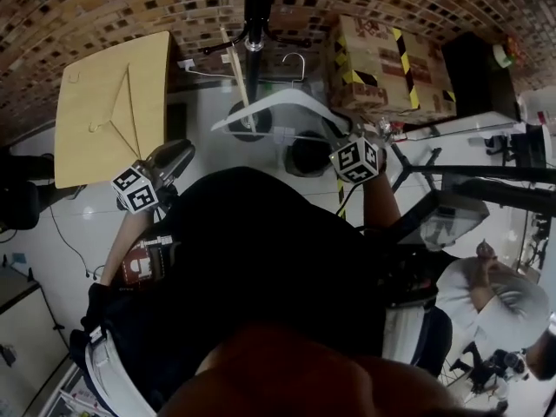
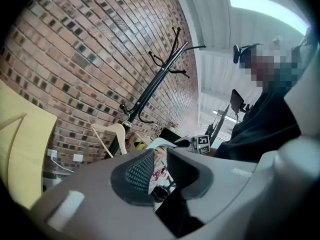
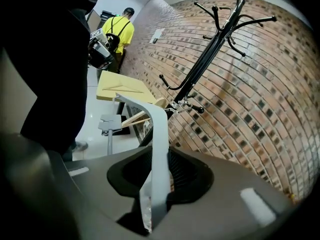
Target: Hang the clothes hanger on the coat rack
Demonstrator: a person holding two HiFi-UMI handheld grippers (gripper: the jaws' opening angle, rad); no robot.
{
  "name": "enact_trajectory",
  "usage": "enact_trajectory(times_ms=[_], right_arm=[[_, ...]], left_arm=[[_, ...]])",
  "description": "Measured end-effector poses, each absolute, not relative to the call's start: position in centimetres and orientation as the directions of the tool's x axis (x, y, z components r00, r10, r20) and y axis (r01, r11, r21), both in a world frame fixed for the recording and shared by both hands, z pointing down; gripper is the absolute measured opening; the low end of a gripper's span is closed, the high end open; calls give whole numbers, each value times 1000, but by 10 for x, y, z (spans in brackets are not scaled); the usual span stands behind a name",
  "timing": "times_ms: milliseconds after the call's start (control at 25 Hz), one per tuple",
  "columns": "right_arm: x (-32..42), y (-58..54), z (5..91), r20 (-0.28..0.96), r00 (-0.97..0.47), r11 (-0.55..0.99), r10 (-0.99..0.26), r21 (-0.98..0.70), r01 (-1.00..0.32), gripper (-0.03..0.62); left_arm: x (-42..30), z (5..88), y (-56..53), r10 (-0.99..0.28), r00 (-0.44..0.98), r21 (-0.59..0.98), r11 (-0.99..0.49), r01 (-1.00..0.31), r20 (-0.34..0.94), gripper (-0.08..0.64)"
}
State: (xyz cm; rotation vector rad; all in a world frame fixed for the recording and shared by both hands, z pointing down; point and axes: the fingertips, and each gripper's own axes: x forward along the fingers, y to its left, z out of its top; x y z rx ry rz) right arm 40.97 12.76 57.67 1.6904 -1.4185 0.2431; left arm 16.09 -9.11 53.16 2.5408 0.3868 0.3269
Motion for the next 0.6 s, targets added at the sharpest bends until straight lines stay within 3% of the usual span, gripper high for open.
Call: enact_trajectory(times_ms=[280, 600], right_arm=[[428, 116, 536, 614, 459, -23, -642, 583, -812, 115], [450, 104, 543, 632, 457, -16, -626, 575, -818, 115]], left_arm=[[140, 530, -115, 367, 923, 555, -795, 246, 116, 77], [121, 527, -131, 342, 933, 549, -804, 230, 110, 77]])
